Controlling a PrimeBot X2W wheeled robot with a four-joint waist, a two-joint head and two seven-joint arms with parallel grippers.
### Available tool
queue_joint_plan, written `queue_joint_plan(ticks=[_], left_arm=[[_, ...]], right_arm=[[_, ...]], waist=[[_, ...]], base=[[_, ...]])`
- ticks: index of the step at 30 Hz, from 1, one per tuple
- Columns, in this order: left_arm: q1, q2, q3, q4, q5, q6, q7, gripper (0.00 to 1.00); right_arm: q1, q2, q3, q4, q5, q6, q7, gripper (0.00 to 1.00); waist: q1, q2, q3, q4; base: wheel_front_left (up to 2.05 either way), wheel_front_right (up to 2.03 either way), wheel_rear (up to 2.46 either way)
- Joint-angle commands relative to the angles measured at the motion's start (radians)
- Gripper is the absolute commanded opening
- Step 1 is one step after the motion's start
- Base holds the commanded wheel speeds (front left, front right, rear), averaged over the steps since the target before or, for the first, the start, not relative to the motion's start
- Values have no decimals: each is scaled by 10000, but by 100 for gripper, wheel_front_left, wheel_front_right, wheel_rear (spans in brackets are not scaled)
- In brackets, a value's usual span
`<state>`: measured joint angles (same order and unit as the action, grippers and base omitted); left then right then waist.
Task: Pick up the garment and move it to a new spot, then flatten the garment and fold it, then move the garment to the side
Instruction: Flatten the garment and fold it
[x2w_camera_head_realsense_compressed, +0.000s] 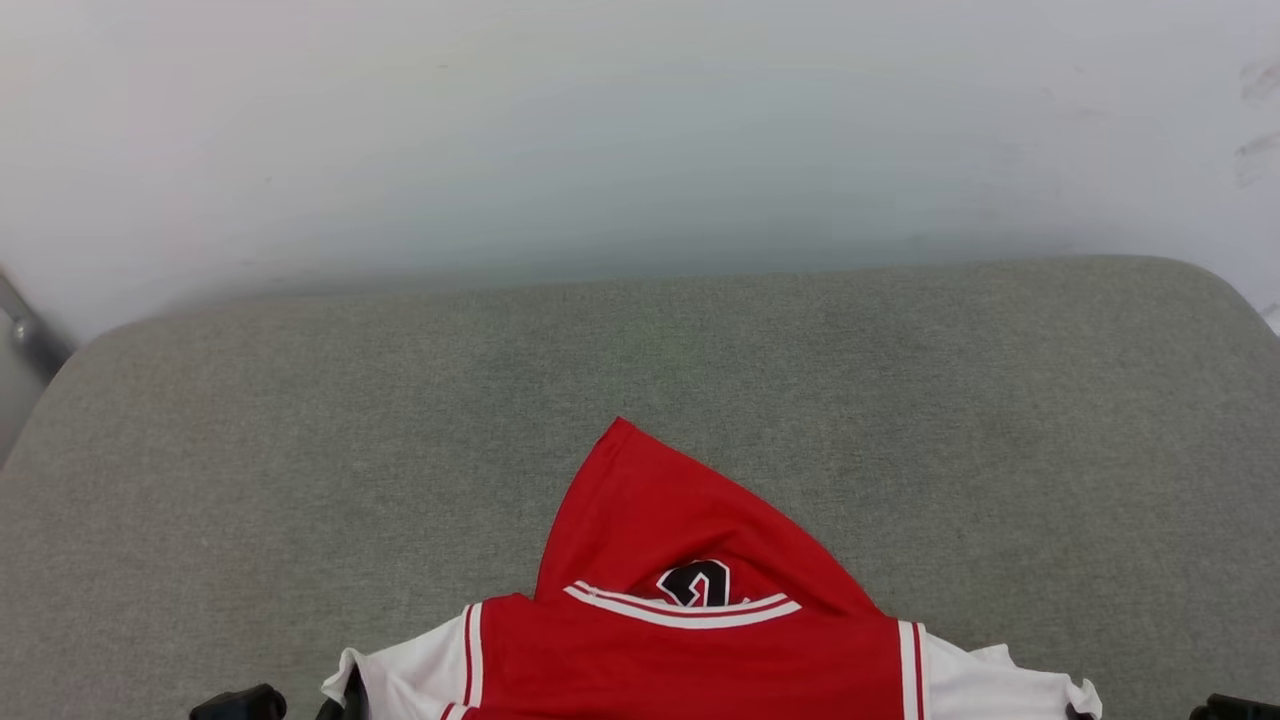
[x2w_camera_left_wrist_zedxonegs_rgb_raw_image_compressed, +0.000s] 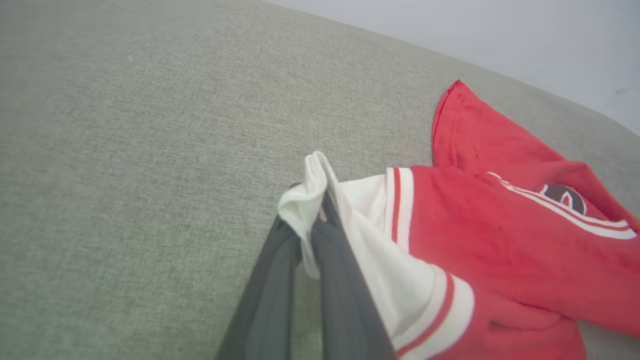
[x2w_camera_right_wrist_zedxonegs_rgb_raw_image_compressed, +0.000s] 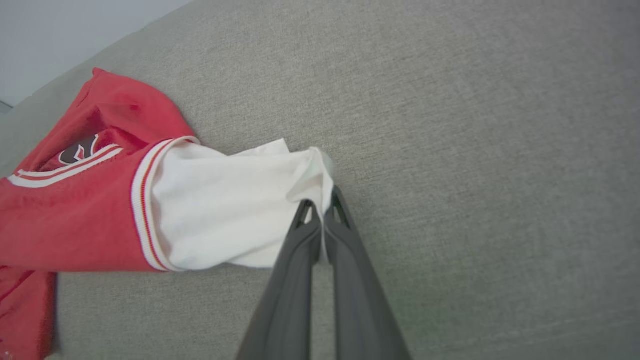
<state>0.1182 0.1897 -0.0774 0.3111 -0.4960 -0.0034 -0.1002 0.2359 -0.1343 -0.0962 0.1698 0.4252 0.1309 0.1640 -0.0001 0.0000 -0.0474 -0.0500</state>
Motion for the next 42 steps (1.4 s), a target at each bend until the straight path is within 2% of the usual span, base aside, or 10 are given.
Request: queue_joint_plan(ticks=[1,3,4,5,6,7,18,28,37,42], left_arm=[[-71,2,-51,104,8,-51,41,0],[-203,-45,-199,293,-51,-157,222,0],[-277,-67,-237,339,-74,-191,228,0],[-333,-49,-292,405,-54,-230,248,27],[-356,-61,-332,462,-50,-269,271,78],[-411,-101,-311,474,-86,-275,177,100],[-985,279,-476,-574,897,293,-729,100],[-789,557,-879,-2350,1599,718,-455,100],[-523,438,-1034,-3456,1654,999,-329,100],[-578,336,-1100,-3677,1671,1102,-440,100]], right_arm=[[-112,65,-5,-25,-50,-3,62,0],[-169,87,44,-12,-162,-3,201,45],[-207,95,86,-44,-173,-3,240,91],[-210,118,144,-82,-153,-3,264,100],[-216,99,209,-161,-213,-3,211,100],[-247,79,256,-277,-255,-3,122,100],[-376,318,41,-2105,-1194,-3,-1009,100],[41,538,65,-3268,-1842,-3,-319,100],[-59,631,-309,-3125,-1620,-3,235,100],[-683,202,-646,-2271,-903,-3,1285,100]], waist=[[1,0,-31,17],[1,0,-63,44],[1,0,-75,56],[1,0,-87,68],[1,0,-96,82],[1,0,-106,99],[1,0,-247,284],[1,0,-331,444],[1,0,-250,901],[1,0,-118,1093]], base=[[0,0,0],[0,0,0],[0,0,0],[0,0,0],[0,0,0],[0,0,0],[0,0,0],[0,0,0],[0,0,0],[0,0,0]])
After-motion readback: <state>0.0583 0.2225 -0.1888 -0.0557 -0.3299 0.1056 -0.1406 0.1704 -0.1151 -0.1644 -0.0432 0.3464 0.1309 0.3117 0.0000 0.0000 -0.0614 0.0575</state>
